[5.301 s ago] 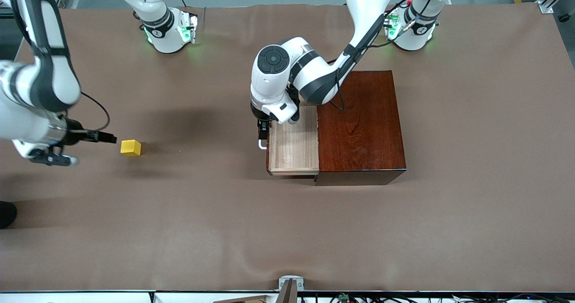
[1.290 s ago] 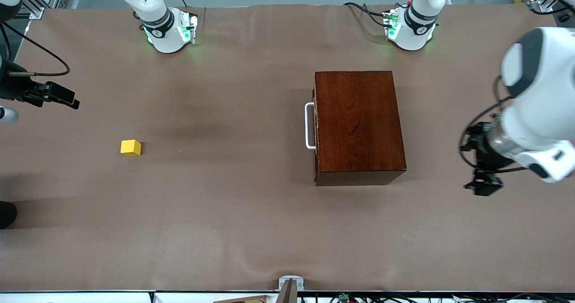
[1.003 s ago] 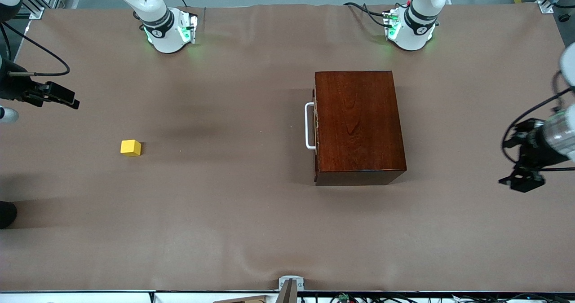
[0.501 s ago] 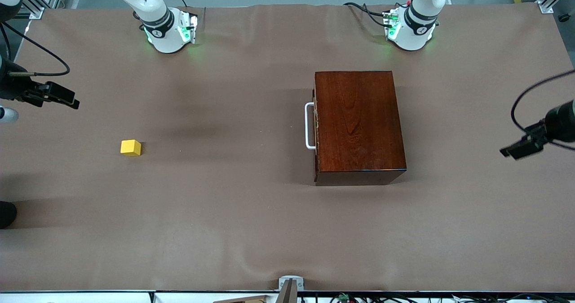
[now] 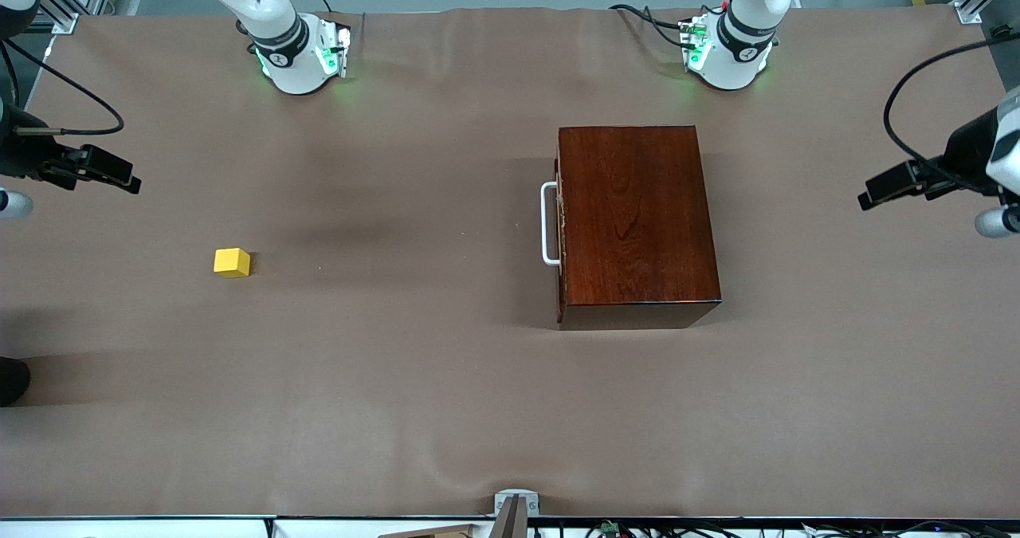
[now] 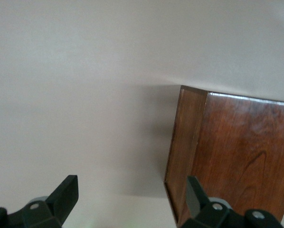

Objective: Open drawer, take yellow block, close drawer

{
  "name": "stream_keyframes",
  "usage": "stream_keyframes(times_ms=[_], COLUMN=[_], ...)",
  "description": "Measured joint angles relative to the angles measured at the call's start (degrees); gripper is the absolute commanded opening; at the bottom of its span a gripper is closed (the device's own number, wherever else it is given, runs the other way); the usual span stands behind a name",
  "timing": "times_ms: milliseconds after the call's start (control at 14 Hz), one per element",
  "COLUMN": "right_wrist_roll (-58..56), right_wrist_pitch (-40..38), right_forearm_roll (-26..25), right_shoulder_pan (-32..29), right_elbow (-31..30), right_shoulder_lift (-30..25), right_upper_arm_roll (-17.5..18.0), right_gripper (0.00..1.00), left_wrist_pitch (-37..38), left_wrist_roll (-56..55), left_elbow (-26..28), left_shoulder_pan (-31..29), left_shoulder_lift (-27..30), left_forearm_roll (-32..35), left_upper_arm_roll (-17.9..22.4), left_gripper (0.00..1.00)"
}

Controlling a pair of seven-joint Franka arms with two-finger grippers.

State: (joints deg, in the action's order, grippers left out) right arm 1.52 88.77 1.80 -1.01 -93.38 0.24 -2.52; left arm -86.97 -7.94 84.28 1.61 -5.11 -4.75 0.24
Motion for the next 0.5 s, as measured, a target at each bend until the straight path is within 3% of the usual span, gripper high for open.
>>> stream_keyframes(times_ms=[358, 501], right_wrist_roll=[0.0, 0.0], right_wrist_pitch=[0.0, 0.0], right_forearm_roll=[0.0, 0.0], right_shoulder_pan=[0.0, 0.0], right_elbow=[0.0, 0.0], right_shoulder_lift=[0.0, 0.0], right_upper_arm_roll=[0.0, 0.0], right_gripper=[1.0, 1.0], left_wrist_pitch=[0.2, 0.2], left_wrist_roll=[-4.3, -1.3], left_elbow=[0.3, 0.5], left_shoulder_pan=[2.0, 2.1], left_shoulder_lift=[1.4, 1.6], left_forearm_roll=[0.0, 0.1], left_upper_arm_roll=[1.9, 1.9], left_gripper=[1.0, 1.0])
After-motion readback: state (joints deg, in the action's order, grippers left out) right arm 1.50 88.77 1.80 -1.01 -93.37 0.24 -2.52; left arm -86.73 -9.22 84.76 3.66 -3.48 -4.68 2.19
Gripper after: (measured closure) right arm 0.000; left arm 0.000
